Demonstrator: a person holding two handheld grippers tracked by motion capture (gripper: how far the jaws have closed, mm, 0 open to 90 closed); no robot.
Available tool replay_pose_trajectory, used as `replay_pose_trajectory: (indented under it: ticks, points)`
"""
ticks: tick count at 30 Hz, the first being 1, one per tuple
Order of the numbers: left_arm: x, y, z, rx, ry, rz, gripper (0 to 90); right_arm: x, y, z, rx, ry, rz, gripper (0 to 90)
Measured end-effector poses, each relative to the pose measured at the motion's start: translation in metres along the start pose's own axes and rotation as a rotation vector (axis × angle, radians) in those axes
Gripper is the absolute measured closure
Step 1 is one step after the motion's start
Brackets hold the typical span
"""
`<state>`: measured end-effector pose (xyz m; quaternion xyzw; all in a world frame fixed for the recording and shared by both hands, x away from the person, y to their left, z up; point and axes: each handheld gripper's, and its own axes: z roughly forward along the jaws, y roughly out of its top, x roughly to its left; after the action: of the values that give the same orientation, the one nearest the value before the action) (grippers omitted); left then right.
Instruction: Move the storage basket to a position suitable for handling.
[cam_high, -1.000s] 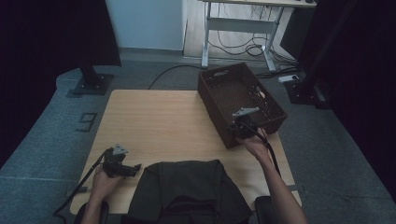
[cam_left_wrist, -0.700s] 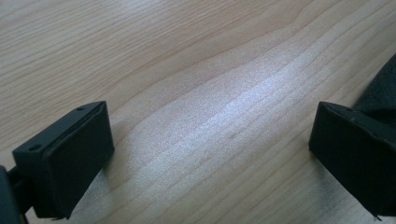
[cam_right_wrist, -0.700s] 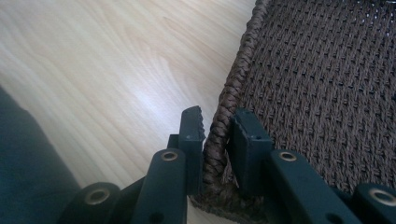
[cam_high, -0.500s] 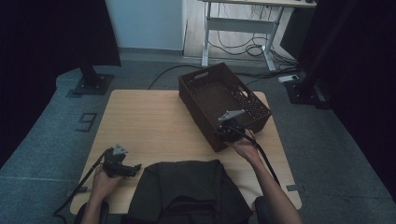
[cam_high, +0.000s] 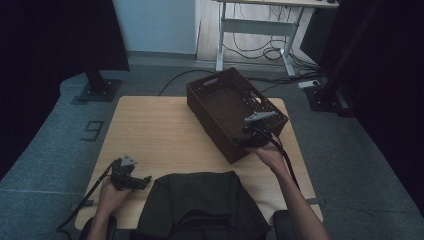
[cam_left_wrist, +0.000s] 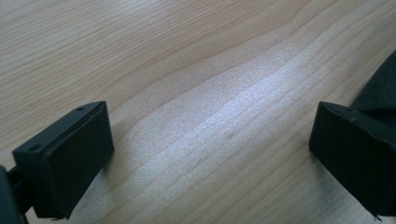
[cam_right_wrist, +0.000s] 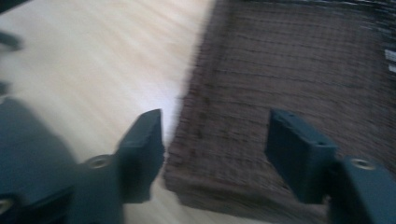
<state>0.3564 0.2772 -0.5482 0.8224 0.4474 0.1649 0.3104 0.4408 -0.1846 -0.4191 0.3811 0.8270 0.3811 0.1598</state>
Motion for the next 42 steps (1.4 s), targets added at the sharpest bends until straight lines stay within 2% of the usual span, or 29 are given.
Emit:
replay_pose_trajectory:
  ticks: [3, 6, 8, 10, 13, 16, 20, 25, 30, 36, 39, 42]
  points:
    - [0.0, 0.0, 0.0, 0.0, 0.0, 0.0, 0.0, -0.005, -0.002, -0.001, 0.016, -0.076, 0.017, 24.2]
    - [0.0, 0.0, 0.0, 0.0, 0.0, 0.001, 0.0, -0.005, -0.005, 0.002, 0.041, -0.132, 0.022, 19.3]
    - [0.0, 0.0, 0.0, 0.0, 0.0, 0.001, 0.0, -0.004, -0.006, 0.004, 0.053, -0.155, 0.006, 18.8]
    - [0.0, 0.0, 0.0, 0.0, -0.001, 0.002, 0.0, -0.003, -0.007, 0.004, 0.048, -0.168, 0.011, 18.7]
    - [0.0, 0.0, 0.0, 0.0, -0.001, 0.002, 0.0, -0.001, -0.009, 0.002, 0.044, -0.201, -0.005, 18.9]
    - [0.0, 0.0, 0.0, 0.0, -0.001, 0.002, 0.0, -0.002, -0.011, -0.001, 0.044, -0.246, -0.011, 19.7]
    - [0.0, 0.0, 0.0, 0.0, -0.002, 0.002, 0.0, -0.007, -0.019, -0.006, 0.044, -0.247, 0.044, 20.2]
    - [0.0, 0.0, 0.0, 0.0, -0.002, 0.003, 0.0, -0.01, -0.025, -0.011, 0.06, -0.273, 0.057, 20.9]
    - [-0.001, 0.0, 0.0, 0.0, -0.002, 0.003, 0.0, -0.014, -0.035, -0.017, 0.093, -0.334, 0.05, 22.1]
    - [-0.001, 0.0, 0.0, 0.0, -0.002, 0.002, 0.0, -0.026, -0.05, -0.029, 0.076, -0.346, 0.133, 21.9]
    - [0.0, 0.0, 0.0, 0.0, -0.002, 0.003, 0.0, -0.033, -0.056, -0.035, 0.065, -0.328, 0.182, 30.2]
    - [0.0, 0.0, 0.0, 0.0, -0.002, 0.004, 0.0, -0.035, -0.06, -0.04, 0.061, -0.339, 0.203, 36.6]
